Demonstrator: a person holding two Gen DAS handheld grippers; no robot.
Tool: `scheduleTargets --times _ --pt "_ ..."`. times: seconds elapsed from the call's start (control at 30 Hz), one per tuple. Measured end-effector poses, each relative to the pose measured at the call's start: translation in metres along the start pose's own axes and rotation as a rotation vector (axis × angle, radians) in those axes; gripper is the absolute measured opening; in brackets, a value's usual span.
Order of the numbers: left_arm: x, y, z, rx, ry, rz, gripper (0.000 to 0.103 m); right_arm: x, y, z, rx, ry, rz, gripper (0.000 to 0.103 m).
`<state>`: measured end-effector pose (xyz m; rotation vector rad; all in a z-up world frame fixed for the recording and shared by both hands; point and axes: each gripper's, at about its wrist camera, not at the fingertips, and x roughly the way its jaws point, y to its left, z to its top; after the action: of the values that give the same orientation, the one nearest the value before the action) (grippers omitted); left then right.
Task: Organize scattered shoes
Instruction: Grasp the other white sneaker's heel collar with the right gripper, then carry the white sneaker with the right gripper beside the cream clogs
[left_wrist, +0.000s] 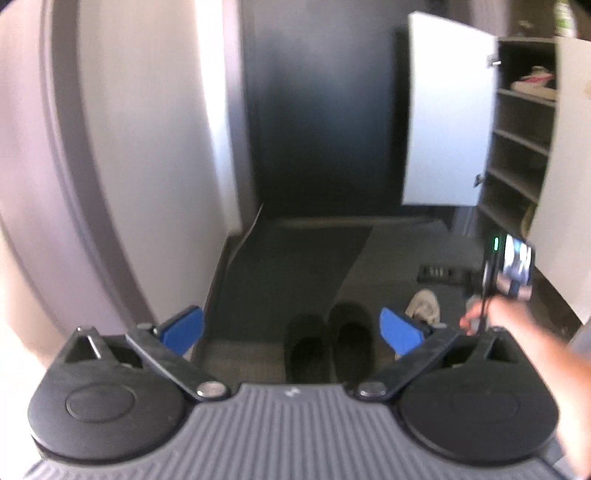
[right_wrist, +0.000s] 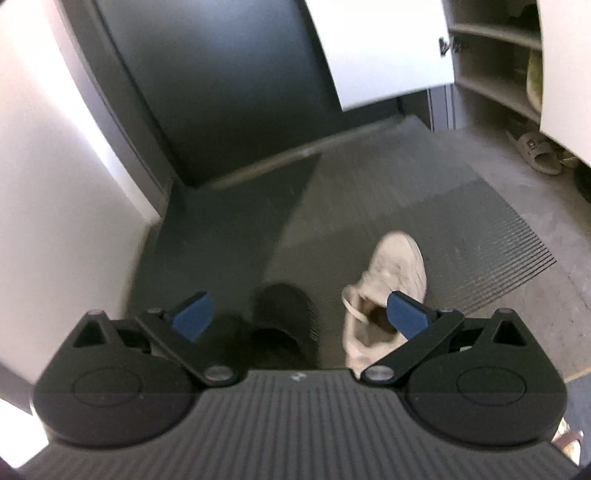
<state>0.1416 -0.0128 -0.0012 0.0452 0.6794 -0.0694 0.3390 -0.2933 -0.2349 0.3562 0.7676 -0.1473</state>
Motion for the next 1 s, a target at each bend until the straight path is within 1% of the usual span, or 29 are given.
scheduleTargets --times 0.07,0.1,0.13,0.23,0.3,0.43,0.5,0.6,0.63,0.67,0.7,0.77,0.8,0.83,0.9,1.0 --pt "0.008 0.002 0.0 -0.017 0.027 -0.001 0.103 0.034 -0.008 -0.024 -0.034 0.053 -0.011 0.103" --pt "0.013 0.0 0.001 -0.017 0.039 -0.005 0.103 0.054 -0.013 -0.038 -0.045 0.069 -0.033 0.103" --pt "0.015 -0.001 0.0 -0.012 0.043 -0.007 0.103 0.065 -0.015 -0.044 -0.043 0.057 -0.055 0.103" --pt "0.028 -0.01 0.001 0.012 0.062 -0.005 0.103 0.09 -0.024 -0.055 0.006 0.003 -0.113 0.103" --pt "0.041 -0.014 0.002 0.008 0.089 -0.031 0.103 0.115 -0.031 -0.063 0.031 -0.014 -0.141 0.103" --pt "0.052 -0.01 0.002 0.005 0.082 -0.036 0.103 0.151 -0.033 -0.072 0.019 0.035 -0.204 0.103" --pt "0.062 -0.008 0.003 0.001 0.094 -0.044 0.103 0.167 -0.034 -0.073 0.023 0.064 -0.233 0.102" --pt "0.071 -0.003 0.0 -0.014 0.131 -0.053 0.103 0.179 -0.041 -0.071 0.051 0.048 -0.257 0.1" --pt "0.073 -0.002 0.001 -0.017 0.144 -0.057 0.103 0.183 -0.043 -0.07 0.059 0.046 -0.262 0.096" --pt "0.077 0.0 0.004 -0.024 0.159 -0.064 0.103 0.186 -0.046 -0.069 0.068 0.054 -0.259 0.094" --pt "0.08 0.004 0.009 -0.041 0.166 -0.063 0.103 0.189 -0.05 -0.067 0.072 0.065 -0.252 0.095" --pt "0.082 0.015 0.019 -0.09 0.169 -0.042 0.103 0.193 -0.05 -0.066 0.052 0.084 -0.254 0.093" --pt "0.081 0.022 0.023 -0.121 0.165 -0.033 0.103 0.193 -0.049 -0.065 0.059 0.103 -0.258 0.089" --pt "0.079 0.026 0.024 -0.141 0.16 -0.028 0.103 0.192 -0.049 -0.062 0.076 0.119 -0.261 0.087" --pt "0.072 0.036 0.024 -0.194 0.154 -0.022 0.103 0.187 -0.048 -0.058 0.086 0.149 -0.264 0.085" --pt "0.064 0.04 0.021 -0.219 0.162 -0.049 0.103 0.17 -0.047 -0.056 0.076 0.168 -0.247 0.082"
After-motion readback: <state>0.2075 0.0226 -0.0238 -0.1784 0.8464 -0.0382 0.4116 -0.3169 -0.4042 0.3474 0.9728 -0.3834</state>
